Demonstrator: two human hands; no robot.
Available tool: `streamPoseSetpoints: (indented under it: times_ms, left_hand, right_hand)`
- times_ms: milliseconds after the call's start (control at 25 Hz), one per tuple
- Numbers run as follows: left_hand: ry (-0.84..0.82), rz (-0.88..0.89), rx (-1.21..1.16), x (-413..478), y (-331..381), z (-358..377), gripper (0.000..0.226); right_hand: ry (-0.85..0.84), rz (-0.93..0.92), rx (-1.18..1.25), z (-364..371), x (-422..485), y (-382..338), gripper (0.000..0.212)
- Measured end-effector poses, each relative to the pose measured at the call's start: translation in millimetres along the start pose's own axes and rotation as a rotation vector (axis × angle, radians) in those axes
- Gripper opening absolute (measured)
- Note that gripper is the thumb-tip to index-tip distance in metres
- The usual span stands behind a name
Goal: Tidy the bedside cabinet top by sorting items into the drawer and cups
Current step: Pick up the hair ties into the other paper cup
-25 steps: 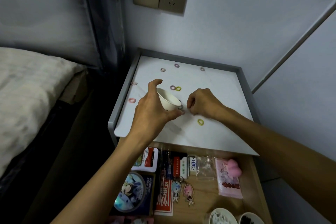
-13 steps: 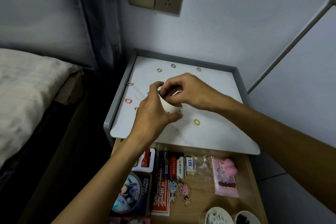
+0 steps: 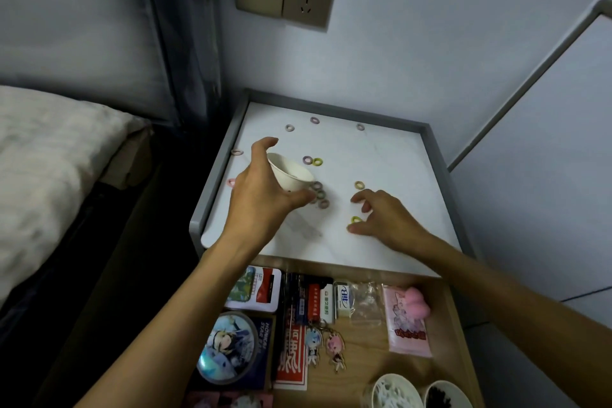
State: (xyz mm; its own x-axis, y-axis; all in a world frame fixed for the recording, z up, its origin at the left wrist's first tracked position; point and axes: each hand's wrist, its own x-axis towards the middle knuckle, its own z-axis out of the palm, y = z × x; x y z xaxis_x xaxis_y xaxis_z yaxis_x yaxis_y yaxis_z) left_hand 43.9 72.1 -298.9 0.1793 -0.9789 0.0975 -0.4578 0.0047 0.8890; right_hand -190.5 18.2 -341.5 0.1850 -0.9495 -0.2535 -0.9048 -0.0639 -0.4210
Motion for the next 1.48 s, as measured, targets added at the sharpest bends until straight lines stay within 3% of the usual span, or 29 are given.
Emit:
streamPoseSetpoints:
  times_ms: [120,480,960,1120,1280,1480]
  left_hand:
    - [0.057,-0.007,-0.004,3.4,-2.5,-9.0,0.096]
    - [0.059,0.006,-0.004,5.7,-3.2,-15.2,0.096]
    - [0.044,0.017,0.025,3.3,-1.5,-13.4,0.095]
    - [0.051,0.011,0.013,4.2,-1.4,-13.1,0.096]
    - [0.064,0.018,0.006,5.7,-3.2,-16.3,0.096]
    - [0.070,0.010,-0.006,6.7,-4.5,-19.8,0.096]
  right_hand:
    - [0.040,-0.068,0.086,14.9,11.6,-18.6,0.069]
    - [0.002,-0.190,0.013,13.8,48.6,-54.7,0.061]
    - [0.055,-0.237,-0.096,15.4,46.4,-65.3,0.012]
    - [-0.022,-0.234,-0.227,11.8,50.2,-66.6,0.018]
    - [0.017,-0.270,-0.143,5.2,48.1,-68.3,0.015]
    - [-0.091,-0.306,-0.120,6.6,43.6,-77.1,0.016]
